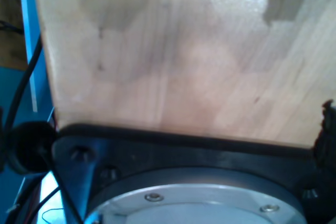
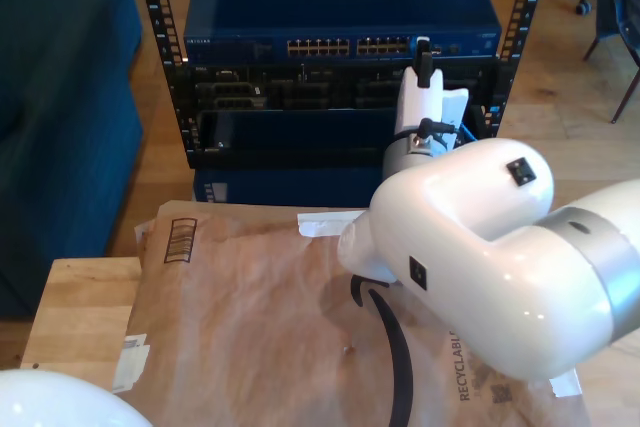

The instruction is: Grab the cable and plug it in

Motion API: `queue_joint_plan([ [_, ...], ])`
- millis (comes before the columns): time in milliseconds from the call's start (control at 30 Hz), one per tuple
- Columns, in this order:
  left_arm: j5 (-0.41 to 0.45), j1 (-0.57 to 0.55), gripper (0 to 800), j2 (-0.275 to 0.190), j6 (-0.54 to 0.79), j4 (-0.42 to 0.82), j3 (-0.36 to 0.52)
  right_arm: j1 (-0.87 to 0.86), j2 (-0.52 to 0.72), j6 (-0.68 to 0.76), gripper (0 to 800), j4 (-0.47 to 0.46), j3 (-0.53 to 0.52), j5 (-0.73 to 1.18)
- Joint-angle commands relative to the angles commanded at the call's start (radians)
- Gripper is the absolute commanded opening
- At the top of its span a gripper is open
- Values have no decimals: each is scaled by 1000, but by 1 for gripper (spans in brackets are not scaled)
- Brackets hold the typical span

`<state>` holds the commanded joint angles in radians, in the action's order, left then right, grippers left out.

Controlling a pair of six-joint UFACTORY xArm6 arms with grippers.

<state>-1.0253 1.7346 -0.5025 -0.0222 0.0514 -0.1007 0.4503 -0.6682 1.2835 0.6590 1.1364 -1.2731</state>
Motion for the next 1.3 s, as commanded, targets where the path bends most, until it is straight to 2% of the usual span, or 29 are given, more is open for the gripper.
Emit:
queue_joint_plan([
  [167,-2,0,800,0,0,0,0,-2,133,0,396,-2,-170,29],
  [300,-2,0,800,0,0,0,0,-3,258,0,428,-5,-318,120],
  [533,-2,0,800,0,0,0,0,-38,465,-2,475,-57,-474,292],
  [733,0,0,800,0,0,0,0,-167,654,-5,534,-152,-548,540],
  [800,-2,0,800,0,0,0,0,-235,729,-6,580,-189,-557,671],
  [867,-2,0,800,0,0,0,0,-307,790,-20,672,-219,-559,835],
  [1000,0,0,800,0,0,0,0,-459,898,-72,748,-264,-580,1112],
  [1100,0,0,800,0,0,0,0,-623,977,-163,743,-265,-591,1274],
  [1300,-2,0,800,0,0,0,0,-936,1031,-465,774,-259,-551,1481],
])
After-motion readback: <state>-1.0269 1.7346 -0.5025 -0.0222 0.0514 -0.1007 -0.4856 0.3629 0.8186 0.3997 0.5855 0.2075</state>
